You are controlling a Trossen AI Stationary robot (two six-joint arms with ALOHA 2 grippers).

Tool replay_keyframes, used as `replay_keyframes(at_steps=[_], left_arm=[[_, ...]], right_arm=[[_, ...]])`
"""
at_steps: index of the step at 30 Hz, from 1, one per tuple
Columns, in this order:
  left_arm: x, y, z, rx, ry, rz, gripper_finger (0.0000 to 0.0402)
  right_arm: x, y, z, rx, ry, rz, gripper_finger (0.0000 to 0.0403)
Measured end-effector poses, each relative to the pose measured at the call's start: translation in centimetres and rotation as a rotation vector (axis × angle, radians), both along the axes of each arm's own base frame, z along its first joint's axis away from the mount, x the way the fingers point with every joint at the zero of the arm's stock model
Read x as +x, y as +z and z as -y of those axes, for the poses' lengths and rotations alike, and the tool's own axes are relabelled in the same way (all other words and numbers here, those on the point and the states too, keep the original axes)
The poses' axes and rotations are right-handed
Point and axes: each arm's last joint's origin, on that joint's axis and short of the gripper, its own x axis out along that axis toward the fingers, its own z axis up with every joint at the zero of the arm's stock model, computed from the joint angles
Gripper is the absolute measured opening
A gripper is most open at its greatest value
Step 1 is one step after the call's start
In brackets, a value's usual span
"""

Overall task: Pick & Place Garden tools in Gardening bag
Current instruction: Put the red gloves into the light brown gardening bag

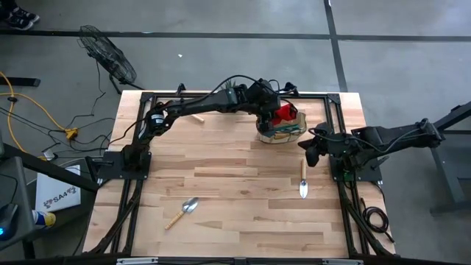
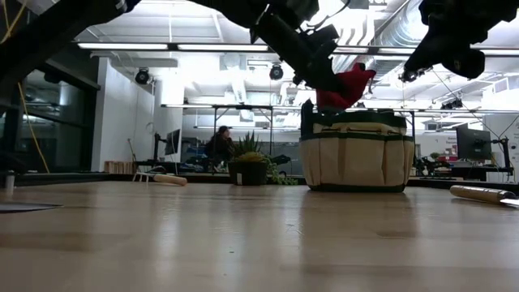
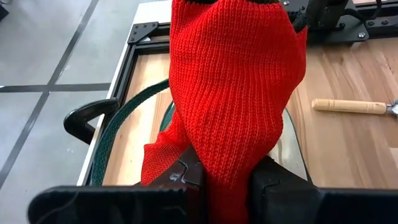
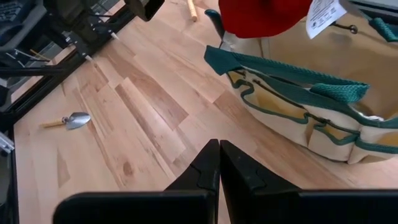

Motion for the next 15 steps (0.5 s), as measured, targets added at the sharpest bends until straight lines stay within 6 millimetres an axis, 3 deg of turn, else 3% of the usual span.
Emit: replay_keyframes(at_steps=[15], left_arm=[[0.17,0.1,-0.05,0.032,-0.016,0.017,0.0041]], right_arm=[[0.0,0.01,0.02,-0.005,-0.005,0.001,0.0003]])
